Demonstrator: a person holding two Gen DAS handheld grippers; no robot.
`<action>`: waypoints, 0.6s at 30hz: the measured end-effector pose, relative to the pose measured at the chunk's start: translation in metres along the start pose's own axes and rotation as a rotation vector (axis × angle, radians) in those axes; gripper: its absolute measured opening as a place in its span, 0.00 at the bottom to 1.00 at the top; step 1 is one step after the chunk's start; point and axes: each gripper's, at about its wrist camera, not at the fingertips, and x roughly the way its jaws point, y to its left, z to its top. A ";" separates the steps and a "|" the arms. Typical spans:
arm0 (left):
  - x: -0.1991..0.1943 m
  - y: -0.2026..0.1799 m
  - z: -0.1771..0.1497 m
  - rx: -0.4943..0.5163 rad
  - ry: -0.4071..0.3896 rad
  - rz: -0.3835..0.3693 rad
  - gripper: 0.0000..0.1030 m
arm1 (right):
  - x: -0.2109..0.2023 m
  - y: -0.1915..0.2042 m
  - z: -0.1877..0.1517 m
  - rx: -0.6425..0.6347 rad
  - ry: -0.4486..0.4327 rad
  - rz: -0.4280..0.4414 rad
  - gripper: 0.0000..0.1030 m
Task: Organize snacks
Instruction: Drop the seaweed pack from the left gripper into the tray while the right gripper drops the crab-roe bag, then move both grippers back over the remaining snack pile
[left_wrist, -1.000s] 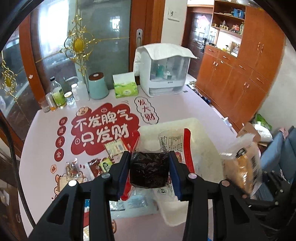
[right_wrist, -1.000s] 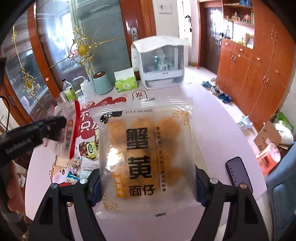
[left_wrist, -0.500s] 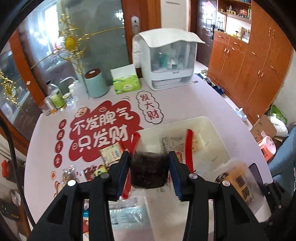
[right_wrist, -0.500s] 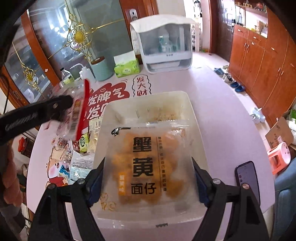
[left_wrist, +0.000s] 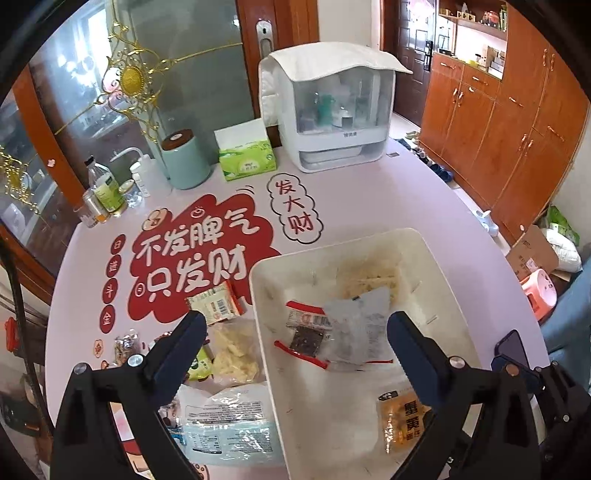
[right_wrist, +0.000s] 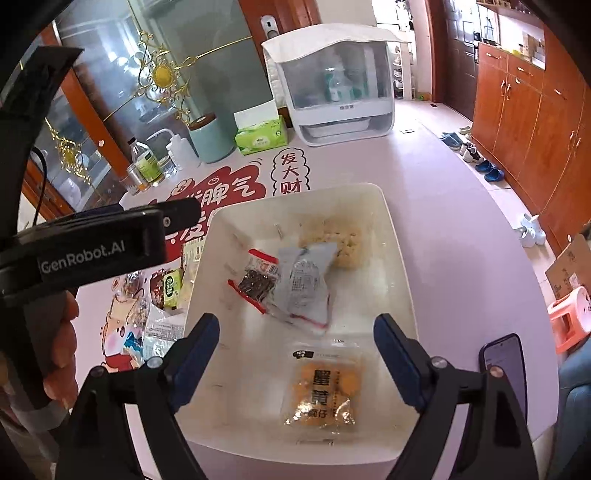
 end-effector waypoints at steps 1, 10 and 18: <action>-0.001 0.001 -0.001 0.001 -0.002 0.013 0.95 | 0.001 -0.001 0.000 0.003 0.004 0.003 0.84; -0.014 0.017 -0.017 0.004 -0.027 0.101 0.95 | 0.004 0.002 -0.005 0.016 0.028 0.010 0.84; -0.031 0.049 -0.038 -0.054 -0.020 0.118 0.95 | -0.006 0.010 -0.013 -0.028 -0.003 -0.013 0.84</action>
